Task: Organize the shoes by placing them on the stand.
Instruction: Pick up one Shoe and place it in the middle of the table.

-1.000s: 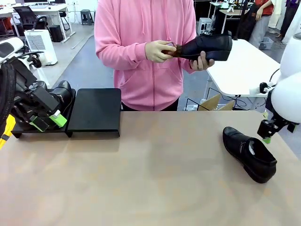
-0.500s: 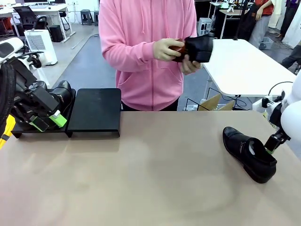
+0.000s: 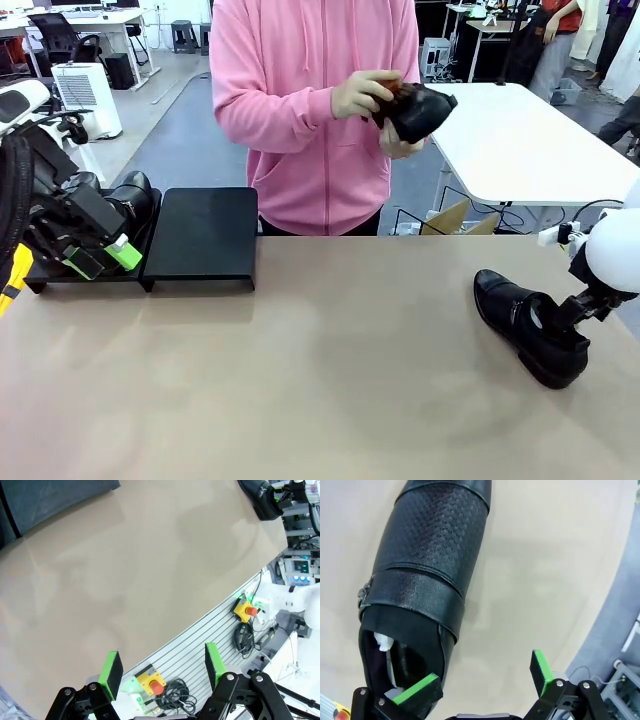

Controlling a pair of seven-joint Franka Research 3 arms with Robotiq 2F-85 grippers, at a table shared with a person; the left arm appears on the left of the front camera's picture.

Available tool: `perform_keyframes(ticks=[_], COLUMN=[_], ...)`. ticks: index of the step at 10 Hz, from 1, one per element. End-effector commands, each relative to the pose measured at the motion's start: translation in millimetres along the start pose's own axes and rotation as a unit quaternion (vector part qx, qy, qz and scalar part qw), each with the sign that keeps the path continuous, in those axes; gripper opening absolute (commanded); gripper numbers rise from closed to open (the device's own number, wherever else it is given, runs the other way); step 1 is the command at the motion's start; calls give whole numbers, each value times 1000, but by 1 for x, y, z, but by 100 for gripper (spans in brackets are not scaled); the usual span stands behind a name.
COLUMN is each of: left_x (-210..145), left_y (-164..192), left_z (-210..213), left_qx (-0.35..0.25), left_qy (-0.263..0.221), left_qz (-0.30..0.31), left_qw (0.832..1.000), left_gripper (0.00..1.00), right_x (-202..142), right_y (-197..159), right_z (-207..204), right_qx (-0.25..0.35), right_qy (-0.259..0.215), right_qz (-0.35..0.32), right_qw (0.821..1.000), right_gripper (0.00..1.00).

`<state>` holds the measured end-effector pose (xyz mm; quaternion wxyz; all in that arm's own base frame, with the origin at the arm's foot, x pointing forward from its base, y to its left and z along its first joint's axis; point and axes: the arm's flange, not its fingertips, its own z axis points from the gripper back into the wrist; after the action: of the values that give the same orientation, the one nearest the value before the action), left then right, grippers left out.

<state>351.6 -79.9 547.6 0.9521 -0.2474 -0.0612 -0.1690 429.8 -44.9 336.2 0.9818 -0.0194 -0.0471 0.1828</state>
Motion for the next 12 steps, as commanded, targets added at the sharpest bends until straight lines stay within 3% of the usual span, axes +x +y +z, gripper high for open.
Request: perform_keyframes(ticks=[1,5,12], left_x=[-2,-2,-2], left_y=[1,1,1], left_z=[-1,-1,-1], left_qx=[-14,-14,-14], left_qy=[-5,-5,-5], left_qz=[-8,-8,-8], left_qw=[1000,1000,1000], left_gripper=[85,85,85], right_x=[5,0,5], right_y=[-5,-1,-3], right_z=[5,38,44], right_qx=[8,-22,-22], right_qy=[-4,0,13], right_qz=[-11,-36,-56], right_qw=[1000,999,998], right_gripper=[100,100,100])
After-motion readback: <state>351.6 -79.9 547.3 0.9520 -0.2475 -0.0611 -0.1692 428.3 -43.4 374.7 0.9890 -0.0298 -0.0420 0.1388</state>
